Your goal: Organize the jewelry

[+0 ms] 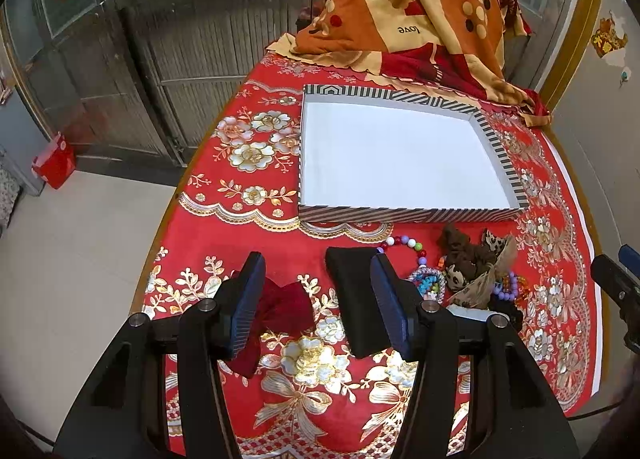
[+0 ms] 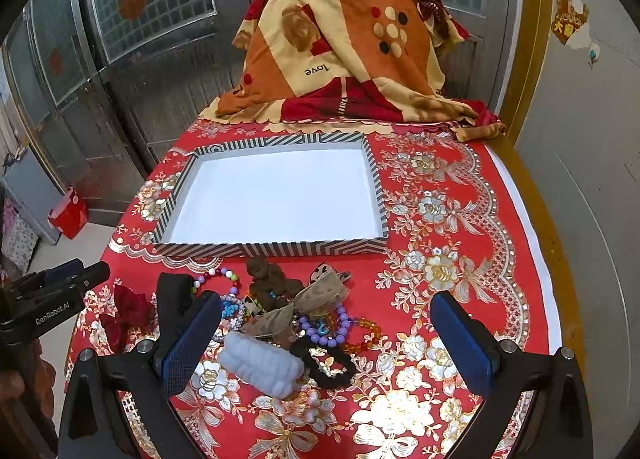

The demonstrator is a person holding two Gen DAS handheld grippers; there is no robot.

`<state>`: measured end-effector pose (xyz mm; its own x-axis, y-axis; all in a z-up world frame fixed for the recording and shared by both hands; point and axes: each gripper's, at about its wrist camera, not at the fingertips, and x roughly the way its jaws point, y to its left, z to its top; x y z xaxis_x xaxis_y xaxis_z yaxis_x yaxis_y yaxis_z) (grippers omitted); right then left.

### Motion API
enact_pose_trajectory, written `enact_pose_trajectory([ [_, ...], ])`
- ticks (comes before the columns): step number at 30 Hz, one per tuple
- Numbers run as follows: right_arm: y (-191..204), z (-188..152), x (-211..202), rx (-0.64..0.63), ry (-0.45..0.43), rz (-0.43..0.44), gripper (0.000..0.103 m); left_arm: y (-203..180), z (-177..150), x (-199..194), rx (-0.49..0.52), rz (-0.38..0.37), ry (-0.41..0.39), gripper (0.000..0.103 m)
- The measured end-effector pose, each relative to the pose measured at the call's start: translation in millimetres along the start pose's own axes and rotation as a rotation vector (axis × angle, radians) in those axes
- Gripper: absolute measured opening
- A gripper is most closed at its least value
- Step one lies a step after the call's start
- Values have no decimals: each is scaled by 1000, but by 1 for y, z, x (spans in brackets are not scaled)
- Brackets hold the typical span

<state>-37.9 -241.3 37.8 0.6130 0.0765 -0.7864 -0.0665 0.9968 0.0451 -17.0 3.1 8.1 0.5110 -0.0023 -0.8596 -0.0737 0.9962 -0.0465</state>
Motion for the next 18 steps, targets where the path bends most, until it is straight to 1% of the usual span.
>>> enact_pose_trajectory([
  [2,0,0,1,0,2,0,103,-1,-1,2,11,17,3,54],
  [8,0,-1,1,-8,6,-7,103,1,0,5,-1,1,21,54],
  [15,1,-2,4,-20,21,-11,103,1,0,5,-1,-1,23,54],
  [18,1,-2,5,-21,23,-13,103,2,1,5,-2,-2,39,54],
])
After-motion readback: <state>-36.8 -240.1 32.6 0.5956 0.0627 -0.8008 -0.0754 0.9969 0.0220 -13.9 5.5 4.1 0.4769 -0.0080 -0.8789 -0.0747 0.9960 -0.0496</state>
